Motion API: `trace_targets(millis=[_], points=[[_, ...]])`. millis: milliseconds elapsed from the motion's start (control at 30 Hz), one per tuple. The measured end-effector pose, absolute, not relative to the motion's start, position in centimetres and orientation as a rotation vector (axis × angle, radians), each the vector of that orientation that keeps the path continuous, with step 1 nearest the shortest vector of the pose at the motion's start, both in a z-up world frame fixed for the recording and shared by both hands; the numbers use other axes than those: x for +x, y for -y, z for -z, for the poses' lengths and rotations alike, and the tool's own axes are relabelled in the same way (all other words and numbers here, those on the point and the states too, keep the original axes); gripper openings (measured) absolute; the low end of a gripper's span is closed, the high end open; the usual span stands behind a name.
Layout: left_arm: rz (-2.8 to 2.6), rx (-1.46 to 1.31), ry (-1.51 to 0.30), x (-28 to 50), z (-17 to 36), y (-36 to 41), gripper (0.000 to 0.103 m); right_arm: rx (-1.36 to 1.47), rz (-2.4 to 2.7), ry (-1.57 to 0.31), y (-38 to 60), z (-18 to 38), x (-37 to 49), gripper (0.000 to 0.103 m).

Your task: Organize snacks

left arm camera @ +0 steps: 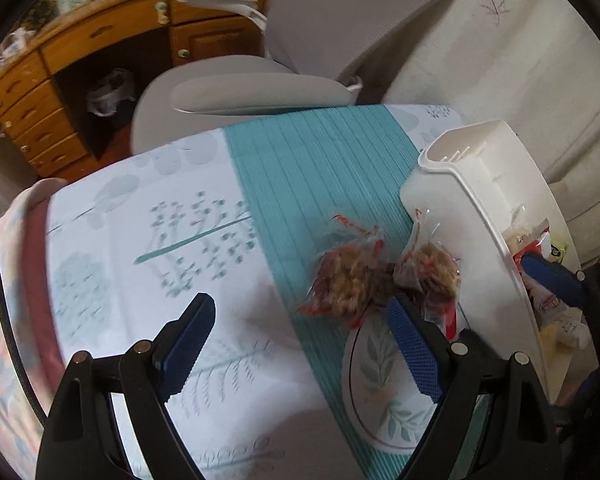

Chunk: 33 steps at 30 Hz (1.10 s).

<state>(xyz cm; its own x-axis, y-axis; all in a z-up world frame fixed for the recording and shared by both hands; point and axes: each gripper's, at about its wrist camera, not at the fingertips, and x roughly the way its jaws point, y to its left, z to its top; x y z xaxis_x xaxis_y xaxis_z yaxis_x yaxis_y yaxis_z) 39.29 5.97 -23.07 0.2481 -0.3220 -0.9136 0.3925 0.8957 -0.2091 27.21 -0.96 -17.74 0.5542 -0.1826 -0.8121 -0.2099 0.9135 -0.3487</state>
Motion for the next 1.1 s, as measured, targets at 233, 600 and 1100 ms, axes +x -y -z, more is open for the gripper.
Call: trace_targets(millis=[233, 600, 1100], points=[[0.55, 0.111, -1.313, 41.0, 26.2, -3.7, 0.087, -0.536, -0.059, -1.049, 0.5, 19.7, 28.3, 0.057], [0.552, 0.063, -1.374, 42.4, 28.8, -2.6, 0.076, -0.567, -0.08, -1.087, 0.4, 21.4, 30.1, 0.049], [0.551, 0.004, -1.364, 42.0, 28.6, -3.2, 0.049, -0.481, -0.102, -1.129, 1.1, 22.7, 30.4, 0.022]])
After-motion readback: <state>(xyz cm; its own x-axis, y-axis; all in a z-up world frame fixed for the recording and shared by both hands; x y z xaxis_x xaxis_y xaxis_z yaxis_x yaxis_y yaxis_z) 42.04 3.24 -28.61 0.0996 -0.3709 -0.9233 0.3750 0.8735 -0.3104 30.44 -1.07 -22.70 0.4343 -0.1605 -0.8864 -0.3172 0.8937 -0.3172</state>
